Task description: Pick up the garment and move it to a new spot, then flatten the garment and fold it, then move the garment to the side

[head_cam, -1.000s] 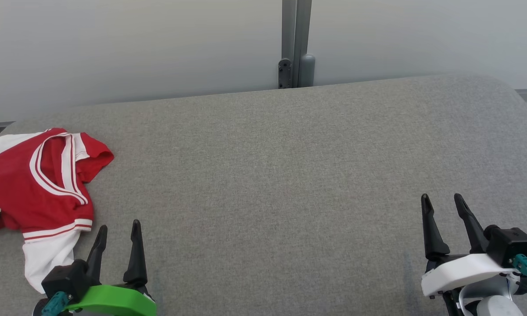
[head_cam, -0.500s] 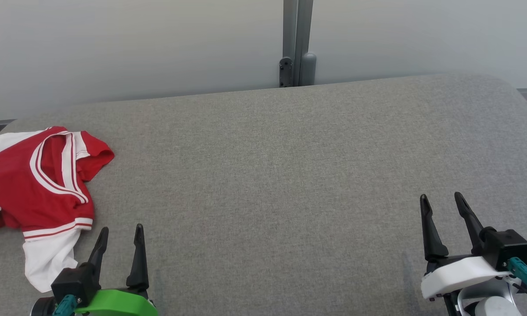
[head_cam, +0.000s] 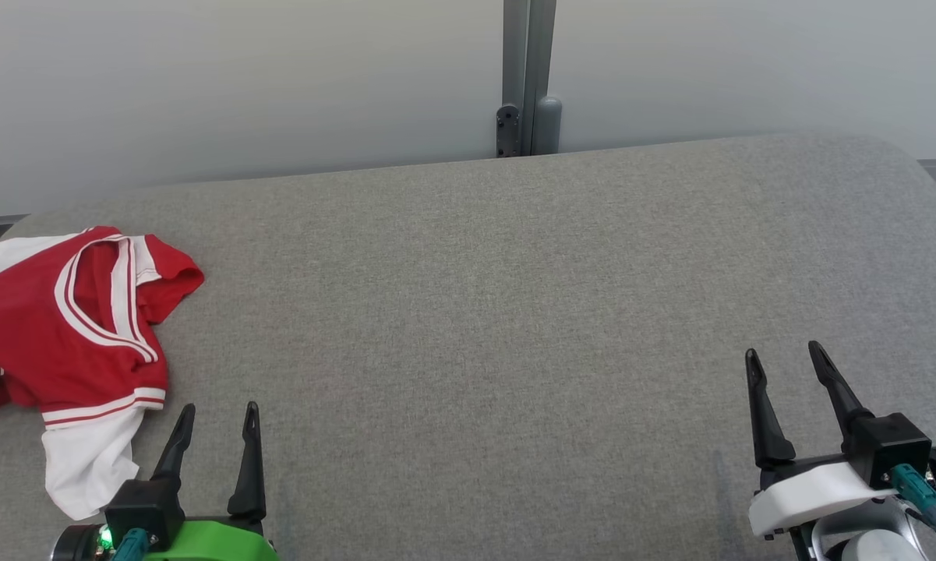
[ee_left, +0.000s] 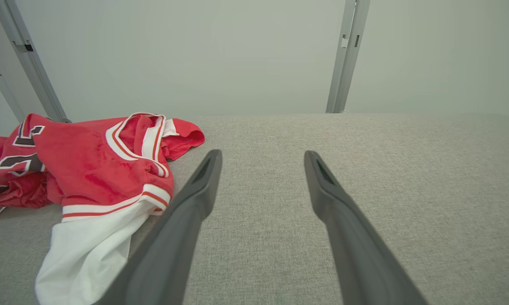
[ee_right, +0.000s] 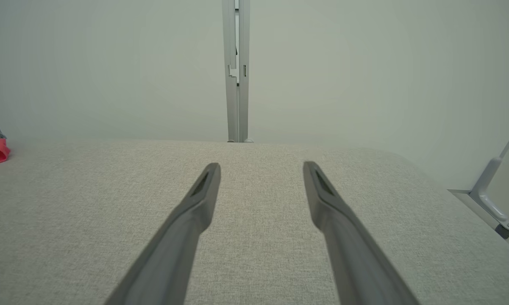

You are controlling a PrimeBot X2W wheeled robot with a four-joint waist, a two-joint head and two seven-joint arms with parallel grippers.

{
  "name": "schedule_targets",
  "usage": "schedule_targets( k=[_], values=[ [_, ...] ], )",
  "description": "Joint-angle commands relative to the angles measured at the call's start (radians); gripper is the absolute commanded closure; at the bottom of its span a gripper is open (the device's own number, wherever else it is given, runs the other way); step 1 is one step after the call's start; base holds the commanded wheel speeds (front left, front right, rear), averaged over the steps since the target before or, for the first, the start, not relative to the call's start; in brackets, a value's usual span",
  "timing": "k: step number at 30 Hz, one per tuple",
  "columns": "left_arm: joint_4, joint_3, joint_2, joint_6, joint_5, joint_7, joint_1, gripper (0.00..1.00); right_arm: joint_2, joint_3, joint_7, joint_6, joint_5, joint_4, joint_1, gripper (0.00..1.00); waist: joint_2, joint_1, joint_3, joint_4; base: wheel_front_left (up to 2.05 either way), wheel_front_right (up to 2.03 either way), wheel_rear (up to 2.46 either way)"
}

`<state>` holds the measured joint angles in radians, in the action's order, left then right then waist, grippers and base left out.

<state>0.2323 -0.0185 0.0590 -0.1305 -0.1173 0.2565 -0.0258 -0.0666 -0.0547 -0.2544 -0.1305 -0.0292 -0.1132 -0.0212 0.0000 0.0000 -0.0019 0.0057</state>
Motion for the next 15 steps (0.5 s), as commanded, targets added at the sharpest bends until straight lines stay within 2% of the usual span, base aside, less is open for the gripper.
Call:
schedule_targets(
  k=[1,15],
  values=[
    [0.0,-0.003,0.006,0.0,0.019,0.005,-0.009,0.0,-0.003,-0.003,-0.008,0.0,0.022,0.006,-0.014,0.0,0.0,0.0,-0.001,0.0,0.0,0.0,0.0],
    [0.012,-0.003,0.002,0.0,0.012,0.008,-0.003,0.0,-0.005,-0.008,-0.012,0.0,0.016,-0.001,-0.015,0.0,0.0,0.0,-0.004,0.001,0.0,0.0,0.0]
  ],
)
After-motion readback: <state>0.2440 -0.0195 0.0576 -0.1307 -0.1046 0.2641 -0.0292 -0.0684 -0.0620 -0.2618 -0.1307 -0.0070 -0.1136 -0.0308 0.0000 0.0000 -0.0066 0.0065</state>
